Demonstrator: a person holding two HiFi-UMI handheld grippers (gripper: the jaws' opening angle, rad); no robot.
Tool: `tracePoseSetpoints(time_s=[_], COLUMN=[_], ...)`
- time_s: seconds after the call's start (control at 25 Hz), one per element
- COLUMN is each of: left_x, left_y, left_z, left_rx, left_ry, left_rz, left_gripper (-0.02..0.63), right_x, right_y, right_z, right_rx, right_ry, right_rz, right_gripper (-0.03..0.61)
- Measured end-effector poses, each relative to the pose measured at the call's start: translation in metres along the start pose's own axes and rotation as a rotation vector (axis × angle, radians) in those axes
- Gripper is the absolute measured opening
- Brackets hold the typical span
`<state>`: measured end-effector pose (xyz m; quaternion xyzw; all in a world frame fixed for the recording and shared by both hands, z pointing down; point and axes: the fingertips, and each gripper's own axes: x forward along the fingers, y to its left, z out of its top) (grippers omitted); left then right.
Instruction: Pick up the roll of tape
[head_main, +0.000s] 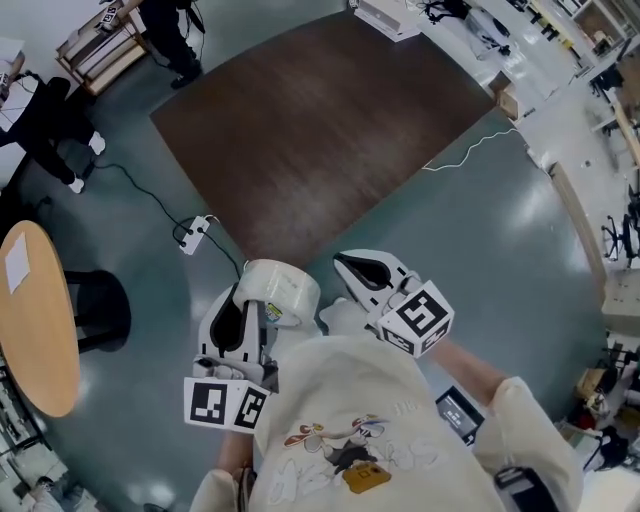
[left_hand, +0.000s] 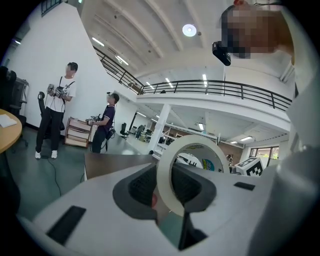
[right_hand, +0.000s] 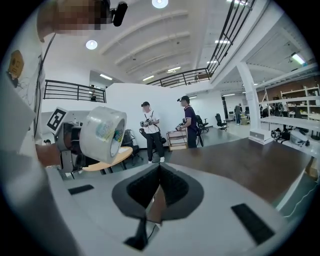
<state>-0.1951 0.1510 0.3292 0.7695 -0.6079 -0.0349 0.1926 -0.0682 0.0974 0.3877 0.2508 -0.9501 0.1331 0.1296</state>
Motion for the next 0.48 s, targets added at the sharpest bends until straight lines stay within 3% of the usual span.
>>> tracePoseSetpoints(time_s=[0.2, 0.48], left_x=[-0.001, -0.01], left_y=[-0.017, -0.075], left_z=[-0.005, -0.017], left_rx=[-0.012, -0.013], left_ry=[0.005, 0.048], left_rz=[0.001, -0.015], left_gripper=[0.089, 0.089], right_x=[-0.011, -0.078], right_y=[0.0, -0.003], right_z=[-0.001, -0.013], right_rx=[0.019, 0.064], right_ry=[-0.016, -0.017], right_rz=[0.009, -0.035], right_gripper=[0.006, 0.006])
